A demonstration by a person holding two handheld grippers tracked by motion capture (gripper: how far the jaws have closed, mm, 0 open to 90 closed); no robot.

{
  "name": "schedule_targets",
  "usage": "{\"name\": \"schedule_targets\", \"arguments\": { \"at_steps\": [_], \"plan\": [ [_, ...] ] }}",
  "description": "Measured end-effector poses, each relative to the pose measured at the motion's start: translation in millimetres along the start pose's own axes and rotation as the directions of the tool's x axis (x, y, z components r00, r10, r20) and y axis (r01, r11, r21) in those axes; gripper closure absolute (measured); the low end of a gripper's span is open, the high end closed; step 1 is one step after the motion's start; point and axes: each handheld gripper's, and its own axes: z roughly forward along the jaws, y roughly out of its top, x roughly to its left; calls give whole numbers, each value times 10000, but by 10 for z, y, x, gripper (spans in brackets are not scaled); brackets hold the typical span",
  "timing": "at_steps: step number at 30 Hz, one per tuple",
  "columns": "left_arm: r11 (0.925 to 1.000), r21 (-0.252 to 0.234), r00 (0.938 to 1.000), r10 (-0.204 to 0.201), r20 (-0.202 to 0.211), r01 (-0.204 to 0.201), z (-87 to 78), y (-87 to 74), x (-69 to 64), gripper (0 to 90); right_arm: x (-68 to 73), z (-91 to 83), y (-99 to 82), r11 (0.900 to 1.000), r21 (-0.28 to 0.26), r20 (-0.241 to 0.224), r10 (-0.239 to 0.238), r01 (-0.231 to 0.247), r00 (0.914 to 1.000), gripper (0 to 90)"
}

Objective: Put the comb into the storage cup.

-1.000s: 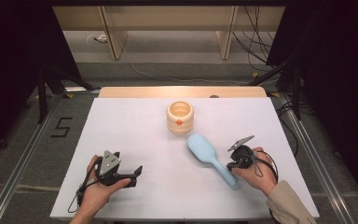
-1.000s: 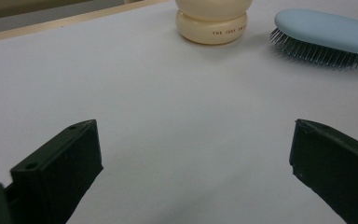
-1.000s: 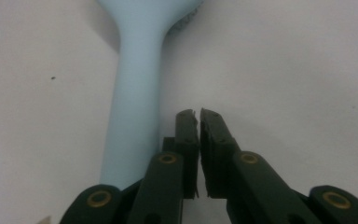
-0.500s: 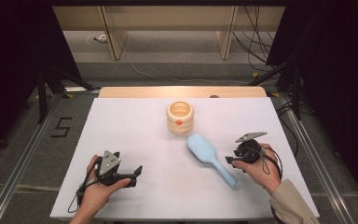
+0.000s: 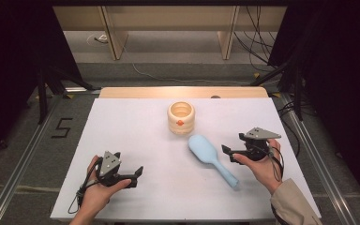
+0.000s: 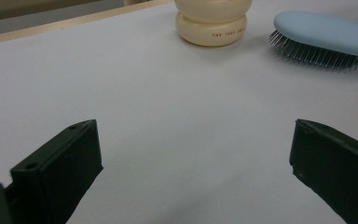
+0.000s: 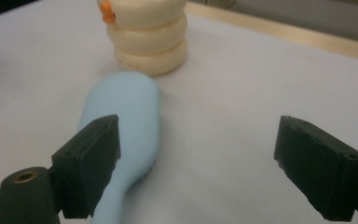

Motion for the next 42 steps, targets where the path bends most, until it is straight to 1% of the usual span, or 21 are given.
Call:
{"name": "schedule_targets", "arguments": {
  "at_steps": [2, 4, 5, 6, 11, 14, 15, 23, 25, 29, 32, 35, 36, 38, 40, 42],
  "plan": [
    [10000, 1, 10000, 9, -4, -9, 1, -1, -1, 17, -7, -17, 13, 9988, -494, 0, -53, 53, 10000, 136],
    [10000, 12, 10000, 9, 4, -9, 1, -1, -1, 17, -14, -32, 28, 9970, -757, 102, -124, 131, 9999, 92],
    [10000, 18, 10000, 10, 5, -10, 1, -1, -1, 17, -20, -40, 36, 9956, -928, 69, -135, 141, 9999, 72],
    [10000, 11, 10000, 10, 8, -10, 1, -1, -1, 17, -20, -40, 36, 9956, -928, 69, -135, 141, 9999, 72],
    [10000, 14, 10000, 6, 5, -6, 1, -1, 0, 17, -31, -41, 44, 9918, -1266, 178, -125, 146, 9998, 46],
    [10000, 1, 10000, 6, 9, -6, 1, 0, 1, 17, -30, -50, 58, 9877, -1552, 242, -162, 198, 9996, 42],
    [10000, -2, 10000, 7, 8, -7, 1, 0, 1, 17, -26, -61, 69, 9847, -1727, 292, -205, 253, 9994, 41],
    [10000, -76, 10000, 9, 25, -9, -3, 5, 5, 17, -20, -65, 112, 9820, -1863, 280, -264, 311, 9993, 36],
    [10000, -79, 10000, 11, 15, -11, -4, 6, 7, 17, -13, -68, 130, 9824, -1828, 258, -338, 380, 9991, 36],
    [10000, -80, 10000, 17, 2, -17, -7, 7, 11, 17, 2, -75, 180, 9800, -1921, 275, -469, 514, 9985, 38],
    [10000, -76, 10000, 13, 5, -13, -6, 6, 10, 17, 18, -74, 217, 9809, -1863, 185, -528, 553, 9984, 43],
    [10000, -71, 10000, 15, 3, -15, -5, 7, 9, 17, 46, -67, 261, 9864, -1478, 104, -712, 719, 9974, 58],
    [10000, -69, 10000, 14, 1, -14, -4, 6, 8, 17, 56, -67, 281, 9895, -1198, 78, -800, 804, 9968, 61],
    [10000, -63, 10000, 28, 14, -28, -1, 5, 7, 17, 85, -56, 324, 9919, -868, -158, -945, 928, 9954, 68],
    [10000, -54, 10000, 38, 9, -38, 0, 6, 6, 17, 113, -37, 361, 9947, -250, -257, -1003, 996, 9946, 74],
    [10000, -52, 10000, 39, 8, -39, 0, 5, 5, 17, 145, -4, 395, 9931, 361, -608, -1091, 1114, 9922, 81]
  ]
}}
